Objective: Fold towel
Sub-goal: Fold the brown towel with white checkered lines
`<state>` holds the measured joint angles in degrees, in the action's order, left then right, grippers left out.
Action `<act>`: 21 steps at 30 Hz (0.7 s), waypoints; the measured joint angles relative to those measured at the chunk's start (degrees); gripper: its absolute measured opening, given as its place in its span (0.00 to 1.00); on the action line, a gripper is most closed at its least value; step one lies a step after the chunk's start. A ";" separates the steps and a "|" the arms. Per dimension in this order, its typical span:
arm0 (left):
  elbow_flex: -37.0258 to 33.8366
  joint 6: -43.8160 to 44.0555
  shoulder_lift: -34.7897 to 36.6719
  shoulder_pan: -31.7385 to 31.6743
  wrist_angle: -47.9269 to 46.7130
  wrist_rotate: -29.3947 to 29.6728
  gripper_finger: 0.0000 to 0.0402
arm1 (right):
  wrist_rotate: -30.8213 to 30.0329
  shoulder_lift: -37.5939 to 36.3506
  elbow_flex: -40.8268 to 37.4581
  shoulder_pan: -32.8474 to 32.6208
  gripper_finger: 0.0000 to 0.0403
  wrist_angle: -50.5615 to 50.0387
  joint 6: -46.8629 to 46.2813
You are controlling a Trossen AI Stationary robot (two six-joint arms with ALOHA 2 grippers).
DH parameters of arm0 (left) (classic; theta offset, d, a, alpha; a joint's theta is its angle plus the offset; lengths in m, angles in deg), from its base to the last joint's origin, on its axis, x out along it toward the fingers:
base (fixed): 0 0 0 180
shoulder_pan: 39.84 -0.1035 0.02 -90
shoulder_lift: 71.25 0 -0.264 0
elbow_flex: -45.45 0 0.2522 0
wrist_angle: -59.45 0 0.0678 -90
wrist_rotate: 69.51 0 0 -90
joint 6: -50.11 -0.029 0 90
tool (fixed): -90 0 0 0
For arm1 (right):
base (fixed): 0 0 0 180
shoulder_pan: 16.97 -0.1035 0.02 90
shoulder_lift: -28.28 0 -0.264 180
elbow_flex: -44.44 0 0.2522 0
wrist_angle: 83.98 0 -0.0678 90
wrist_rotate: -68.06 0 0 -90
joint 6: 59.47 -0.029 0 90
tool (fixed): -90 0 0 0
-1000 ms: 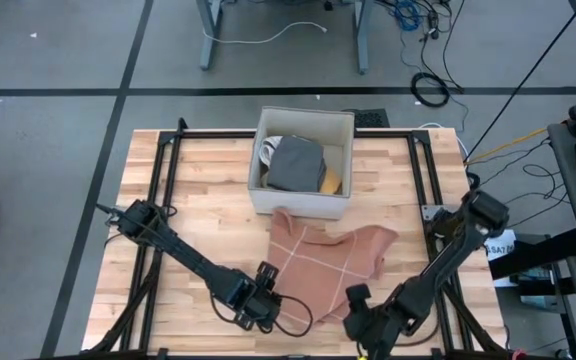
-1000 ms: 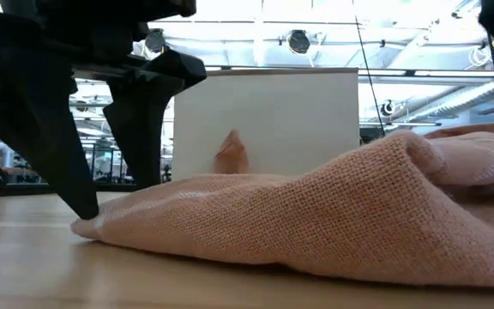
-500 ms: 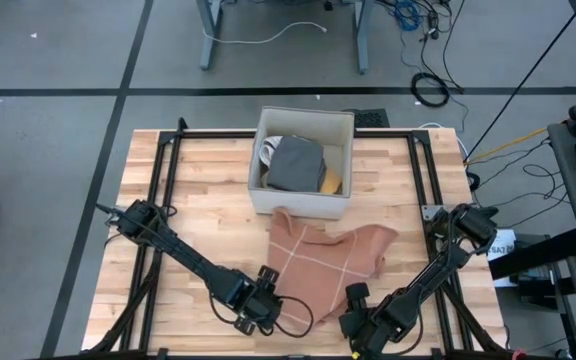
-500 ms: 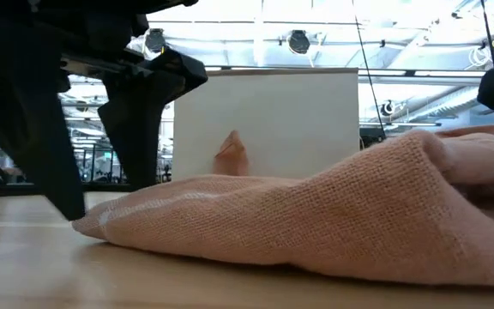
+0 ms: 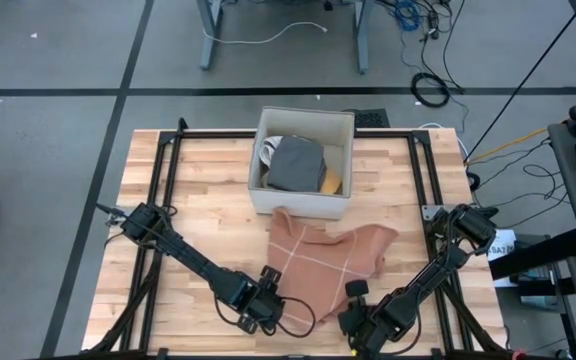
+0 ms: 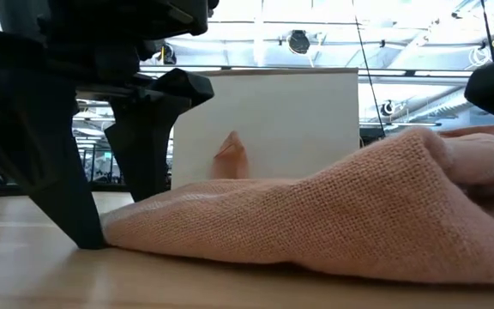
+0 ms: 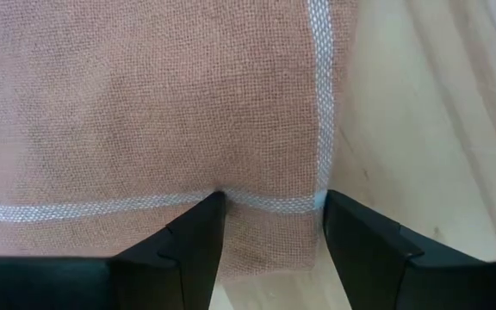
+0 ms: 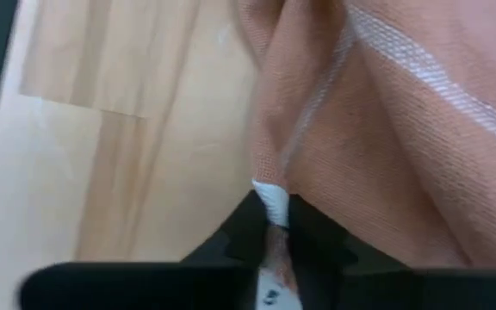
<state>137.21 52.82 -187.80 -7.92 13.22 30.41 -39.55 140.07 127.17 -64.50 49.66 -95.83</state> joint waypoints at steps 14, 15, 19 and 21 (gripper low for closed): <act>-0.07 0.36 -0.18 0.09 0.29 1.53 0.27 | -5.30 -12.56 -0.11 -2.90 0.01 -8.78 -1.17; -0.07 0.31 -0.20 0.08 0.32 1.80 0.27 | -6.38 -14.60 -0.11 -3.63 0.01 -9.05 -1.49; -0.09 0.25 -0.23 -0.17 0.34 2.37 0.27 | -9.31 -22.47 -0.11 -6.73 0.00 -9.41 -2.09; -0.11 0.22 -0.23 -0.34 0.37 2.56 0.27 | -10.79 -25.46 -0.11 -8.36 0.00 -9.80 -2.40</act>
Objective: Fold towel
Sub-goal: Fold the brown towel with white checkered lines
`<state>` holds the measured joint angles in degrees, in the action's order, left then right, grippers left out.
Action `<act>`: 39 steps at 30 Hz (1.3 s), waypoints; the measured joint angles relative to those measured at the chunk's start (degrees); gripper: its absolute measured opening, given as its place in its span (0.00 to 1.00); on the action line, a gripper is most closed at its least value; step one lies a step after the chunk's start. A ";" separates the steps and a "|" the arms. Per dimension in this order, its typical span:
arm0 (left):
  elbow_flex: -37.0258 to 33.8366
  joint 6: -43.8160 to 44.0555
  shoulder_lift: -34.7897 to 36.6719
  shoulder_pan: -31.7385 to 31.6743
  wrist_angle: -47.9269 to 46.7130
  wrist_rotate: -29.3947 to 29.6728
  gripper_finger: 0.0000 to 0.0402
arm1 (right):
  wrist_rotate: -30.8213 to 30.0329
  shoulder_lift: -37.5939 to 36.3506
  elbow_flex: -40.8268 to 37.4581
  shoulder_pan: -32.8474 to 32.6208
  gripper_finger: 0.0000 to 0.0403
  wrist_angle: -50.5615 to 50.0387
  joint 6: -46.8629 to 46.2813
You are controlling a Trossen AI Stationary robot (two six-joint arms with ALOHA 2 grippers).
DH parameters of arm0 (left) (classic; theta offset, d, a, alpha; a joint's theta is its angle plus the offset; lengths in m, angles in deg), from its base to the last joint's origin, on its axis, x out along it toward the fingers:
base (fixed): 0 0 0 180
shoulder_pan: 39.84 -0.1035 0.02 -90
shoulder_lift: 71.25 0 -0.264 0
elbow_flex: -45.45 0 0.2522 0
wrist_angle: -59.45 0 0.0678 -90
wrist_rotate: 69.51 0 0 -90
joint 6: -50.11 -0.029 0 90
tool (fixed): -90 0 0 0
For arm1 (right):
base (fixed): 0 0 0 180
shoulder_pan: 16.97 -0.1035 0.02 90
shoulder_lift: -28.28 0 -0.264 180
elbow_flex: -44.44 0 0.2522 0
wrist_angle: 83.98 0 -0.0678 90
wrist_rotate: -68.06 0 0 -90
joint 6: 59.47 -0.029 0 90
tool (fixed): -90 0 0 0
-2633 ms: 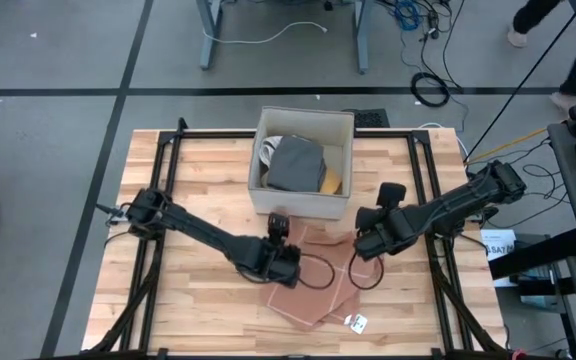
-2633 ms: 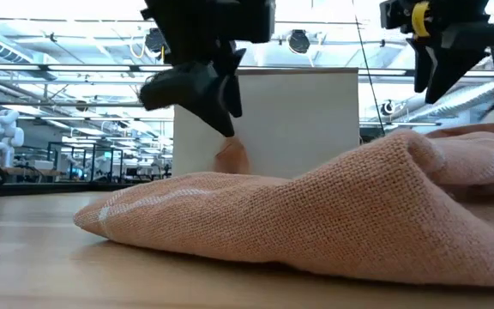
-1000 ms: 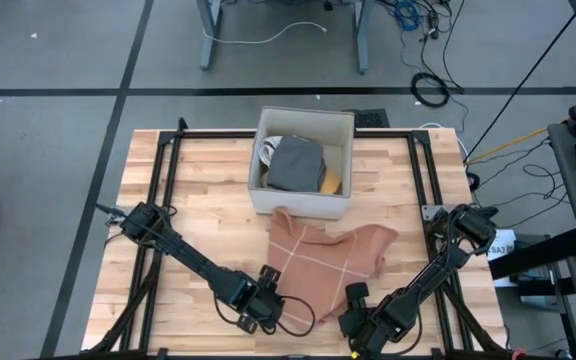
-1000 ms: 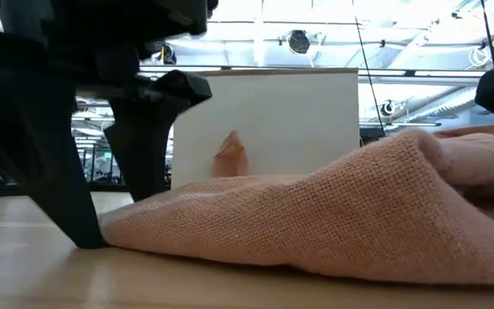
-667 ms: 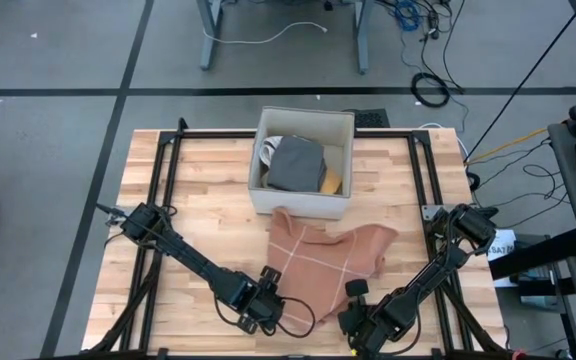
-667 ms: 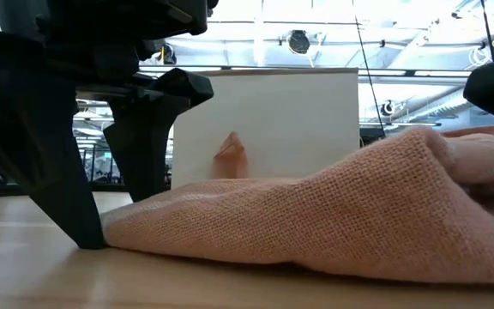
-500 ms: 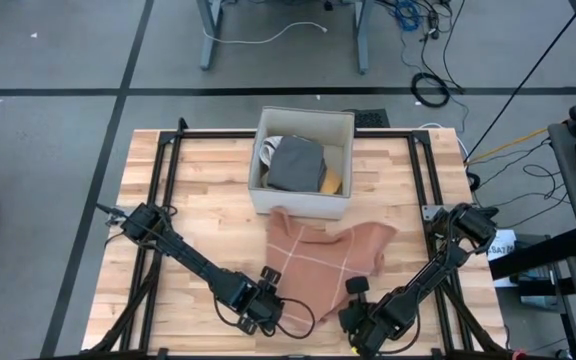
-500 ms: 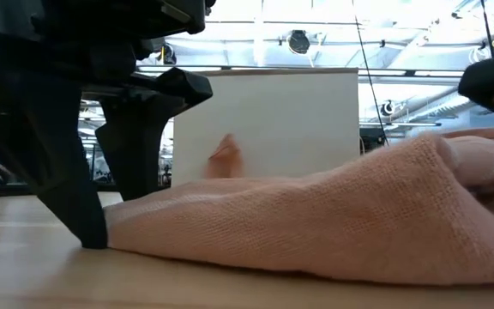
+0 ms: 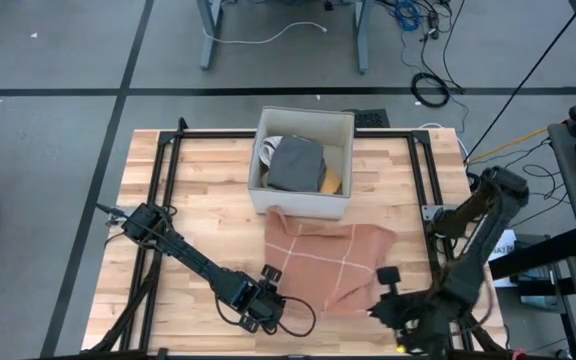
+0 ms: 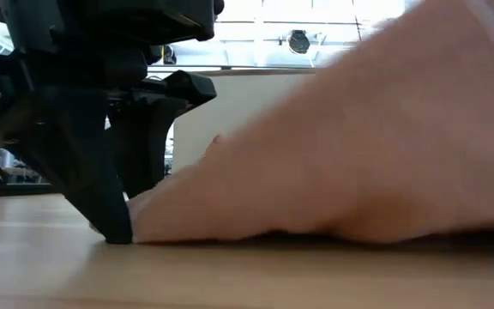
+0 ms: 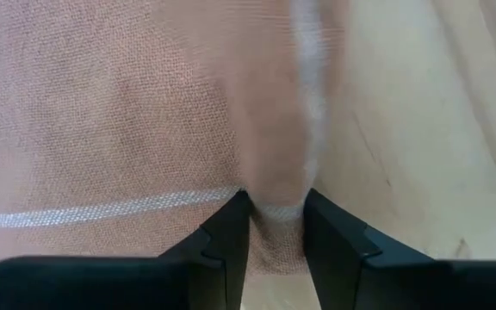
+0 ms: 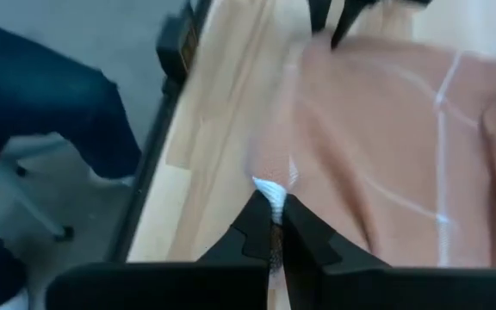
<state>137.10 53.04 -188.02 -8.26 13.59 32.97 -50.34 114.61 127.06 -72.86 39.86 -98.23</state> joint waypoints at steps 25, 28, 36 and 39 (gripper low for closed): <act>9.96 -9.48 0.37 0.25 -1.93 8.08 0.08 | 22.69 -0.84 0.09 -4.09 0.01 -11.83 -23.59; 12.54 -9.95 0.43 0.53 -5.41 11.51 0.08 | 22.79 -0.83 0.09 -4.46 0.01 -14.91 -25.63; 12.38 -6.74 0.48 -1.21 -8.06 13.54 0.08 | 21.82 -0.82 0.09 -4.78 0.01 -16.34 -26.56; 12.04 -3.61 0.48 -2.09 -12.03 13.15 0.08 | 21.08 -0.82 0.09 -4.75 0.01 -16.34 -26.58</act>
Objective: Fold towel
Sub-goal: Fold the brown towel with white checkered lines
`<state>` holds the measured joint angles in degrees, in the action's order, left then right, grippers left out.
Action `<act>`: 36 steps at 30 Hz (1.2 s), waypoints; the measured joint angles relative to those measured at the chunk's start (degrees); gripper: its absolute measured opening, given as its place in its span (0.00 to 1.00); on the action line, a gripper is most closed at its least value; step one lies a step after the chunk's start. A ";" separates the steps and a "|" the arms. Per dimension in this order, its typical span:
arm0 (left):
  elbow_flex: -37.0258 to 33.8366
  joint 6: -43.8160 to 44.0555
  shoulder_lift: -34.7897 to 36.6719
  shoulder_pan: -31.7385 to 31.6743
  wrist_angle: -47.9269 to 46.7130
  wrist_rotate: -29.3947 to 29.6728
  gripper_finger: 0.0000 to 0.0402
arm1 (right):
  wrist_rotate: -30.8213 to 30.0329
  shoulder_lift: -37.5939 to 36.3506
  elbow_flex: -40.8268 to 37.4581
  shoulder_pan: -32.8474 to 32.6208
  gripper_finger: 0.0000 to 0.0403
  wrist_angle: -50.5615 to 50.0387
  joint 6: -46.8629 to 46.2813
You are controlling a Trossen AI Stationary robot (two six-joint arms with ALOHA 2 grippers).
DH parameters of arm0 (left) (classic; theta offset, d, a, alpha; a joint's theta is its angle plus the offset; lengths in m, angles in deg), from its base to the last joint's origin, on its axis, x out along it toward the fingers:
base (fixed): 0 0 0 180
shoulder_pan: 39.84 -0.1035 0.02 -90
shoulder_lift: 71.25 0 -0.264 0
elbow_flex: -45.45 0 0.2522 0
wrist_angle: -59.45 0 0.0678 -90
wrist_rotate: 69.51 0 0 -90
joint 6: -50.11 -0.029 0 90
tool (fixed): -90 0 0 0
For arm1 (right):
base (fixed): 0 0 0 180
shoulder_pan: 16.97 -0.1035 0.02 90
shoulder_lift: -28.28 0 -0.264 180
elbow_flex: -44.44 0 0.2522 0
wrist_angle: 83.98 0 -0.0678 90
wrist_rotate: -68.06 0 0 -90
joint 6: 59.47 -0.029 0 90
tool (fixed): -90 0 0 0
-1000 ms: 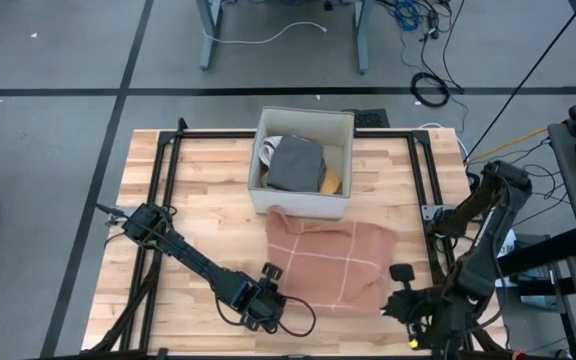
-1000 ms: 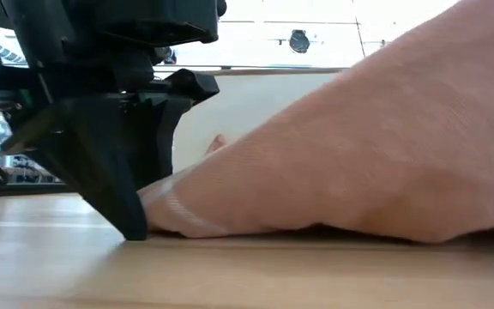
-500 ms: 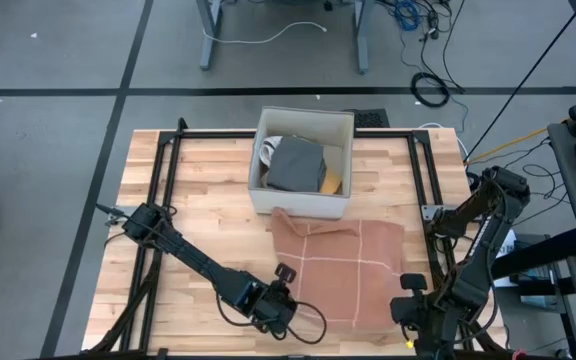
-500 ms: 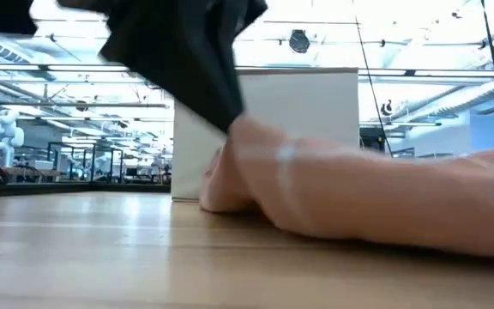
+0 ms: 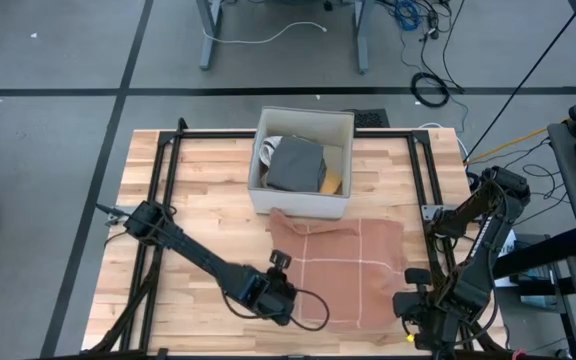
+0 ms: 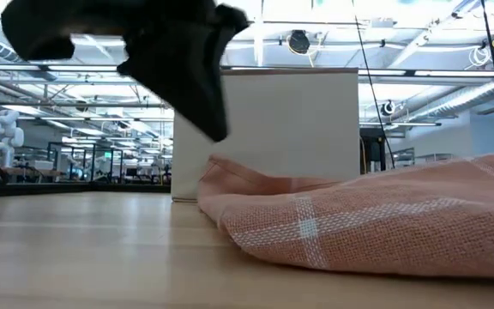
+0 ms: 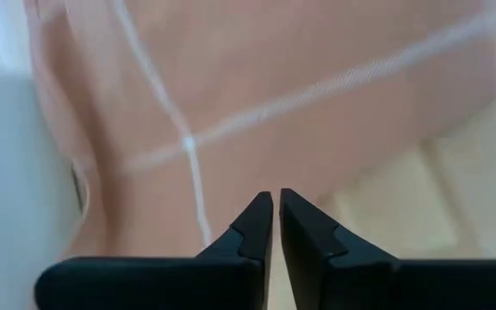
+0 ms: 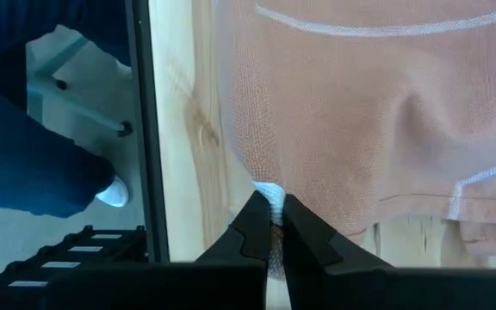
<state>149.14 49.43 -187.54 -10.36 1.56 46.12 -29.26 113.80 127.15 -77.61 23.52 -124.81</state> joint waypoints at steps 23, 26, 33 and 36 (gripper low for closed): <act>-10.64 7.99 0.07 -1.13 -1.18 -0.24 0.08 | 2.91 0.00 0.03 -3.04 0.31 -2.60 -11.28; -10.64 7.99 0.07 -1.29 -0.95 -0.24 0.08 | 2.90 0.00 0.04 -3.67 0.37 -2.69 -12.41; -10.64 7.99 0.07 -1.34 -0.95 -0.24 0.08 | -8.29 0.00 0.04 -4.46 0.45 5.06 -4.48; -10.64 7.99 0.07 -1.34 -0.95 -0.24 0.08 | -14.13 0.00 0.07 -4.46 0.45 8.50 1.08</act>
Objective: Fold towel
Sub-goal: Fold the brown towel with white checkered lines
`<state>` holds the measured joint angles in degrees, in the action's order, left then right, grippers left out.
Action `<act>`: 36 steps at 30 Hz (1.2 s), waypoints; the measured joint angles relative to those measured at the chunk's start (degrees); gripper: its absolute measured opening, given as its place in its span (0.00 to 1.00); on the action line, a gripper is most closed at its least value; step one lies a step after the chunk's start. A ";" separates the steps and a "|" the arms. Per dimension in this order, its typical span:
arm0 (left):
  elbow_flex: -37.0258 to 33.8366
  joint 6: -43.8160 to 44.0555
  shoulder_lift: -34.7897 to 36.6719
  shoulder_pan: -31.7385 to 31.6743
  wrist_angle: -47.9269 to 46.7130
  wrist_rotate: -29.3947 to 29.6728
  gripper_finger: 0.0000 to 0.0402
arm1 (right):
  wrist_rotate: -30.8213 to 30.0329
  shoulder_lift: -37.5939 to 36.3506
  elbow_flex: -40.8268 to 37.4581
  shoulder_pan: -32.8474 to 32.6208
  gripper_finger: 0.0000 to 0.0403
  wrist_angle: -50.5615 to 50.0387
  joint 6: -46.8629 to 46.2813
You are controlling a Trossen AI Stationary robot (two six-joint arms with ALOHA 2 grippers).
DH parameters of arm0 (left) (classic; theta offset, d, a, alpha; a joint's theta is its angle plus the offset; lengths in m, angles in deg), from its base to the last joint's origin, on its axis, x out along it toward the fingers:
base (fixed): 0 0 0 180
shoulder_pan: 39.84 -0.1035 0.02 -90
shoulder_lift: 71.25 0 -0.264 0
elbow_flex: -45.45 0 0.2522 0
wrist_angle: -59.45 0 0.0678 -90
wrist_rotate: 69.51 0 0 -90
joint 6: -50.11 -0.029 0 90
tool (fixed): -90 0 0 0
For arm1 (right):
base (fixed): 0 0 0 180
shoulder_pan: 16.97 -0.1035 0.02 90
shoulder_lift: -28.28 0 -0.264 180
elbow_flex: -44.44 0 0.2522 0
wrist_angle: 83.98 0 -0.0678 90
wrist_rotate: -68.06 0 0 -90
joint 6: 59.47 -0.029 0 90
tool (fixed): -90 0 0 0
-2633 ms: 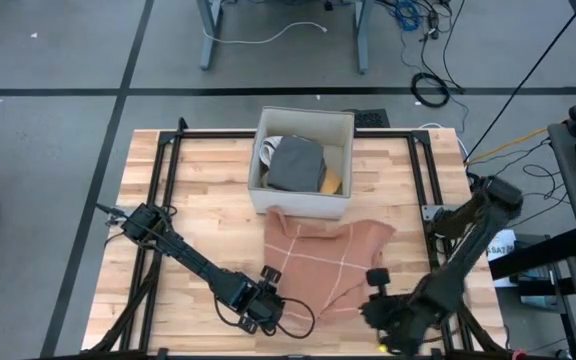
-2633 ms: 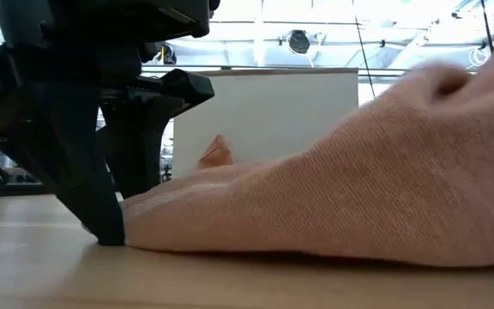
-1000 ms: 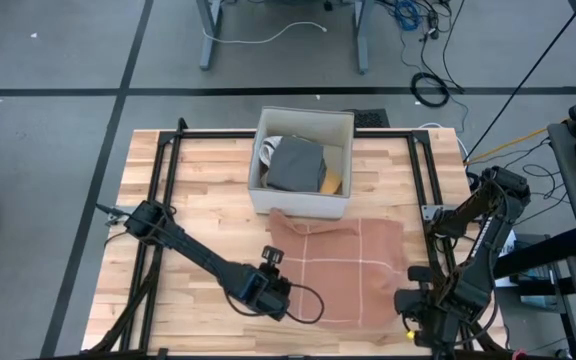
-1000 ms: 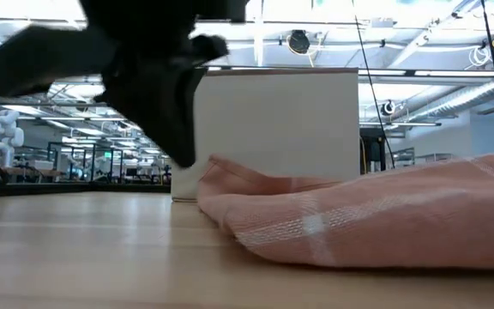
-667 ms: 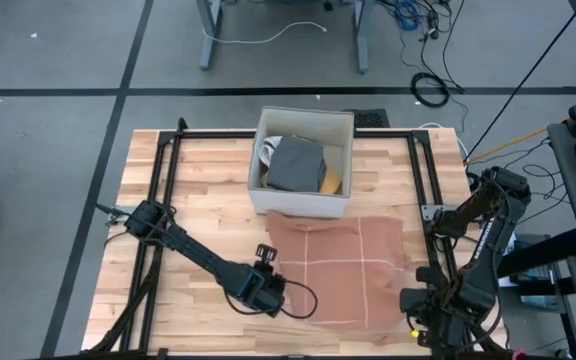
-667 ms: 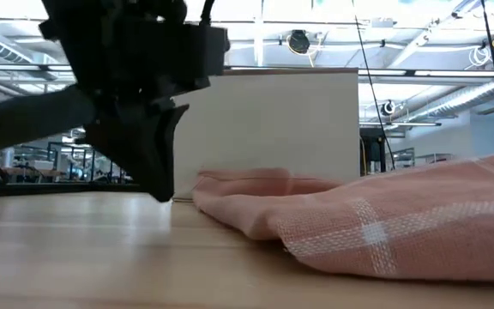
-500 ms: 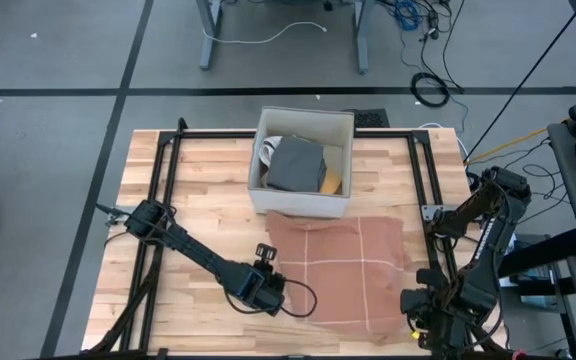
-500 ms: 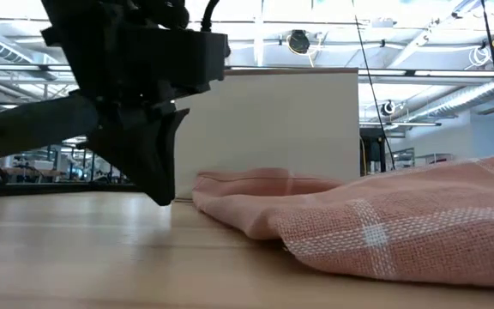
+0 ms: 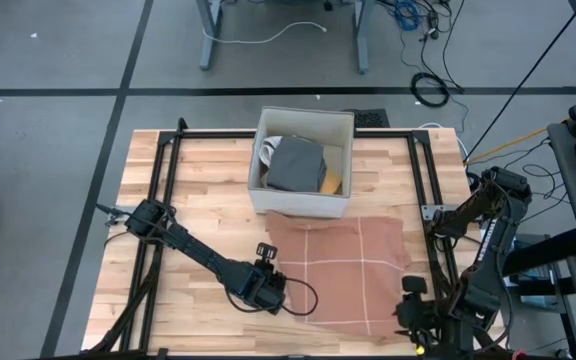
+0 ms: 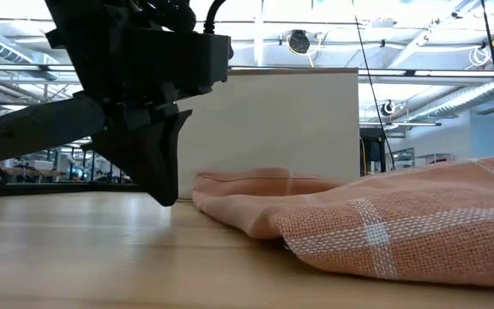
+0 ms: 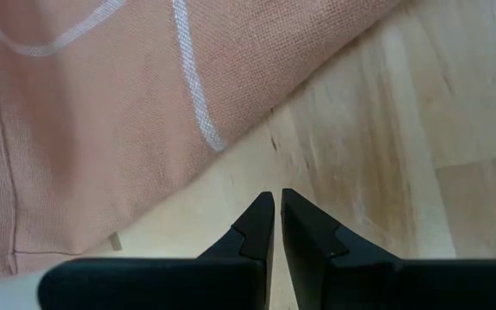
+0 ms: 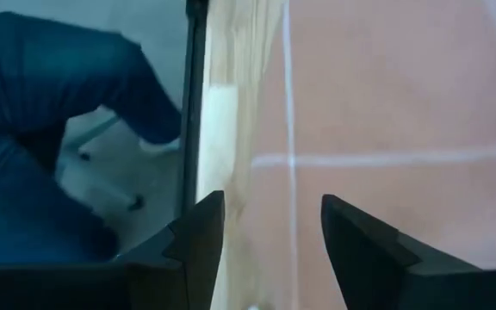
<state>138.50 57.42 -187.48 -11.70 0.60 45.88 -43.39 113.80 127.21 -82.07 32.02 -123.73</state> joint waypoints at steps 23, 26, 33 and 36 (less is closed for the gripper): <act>0.04 0.03 0.00 0.00 0.00 0.04 0.08 | -17.26 0.00 0.00 4.80 0.45 0.27 12.50; 0.04 0.03 0.00 0.00 0.00 0.04 0.08 | -17.62 0.00 0.00 5.47 0.45 0.24 12.95; 0.04 0.02 0.00 0.00 -0.02 0.04 0.08 | -17.66 0.00 0.00 6.61 0.45 0.24 14.23; 0.04 0.02 0.00 0.00 0.00 0.04 0.08 | -17.68 0.00 0.00 7.06 0.45 0.22 14.45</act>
<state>138.54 57.44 -187.48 -11.70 0.60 45.92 -61.07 113.80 127.21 -75.01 32.24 -109.28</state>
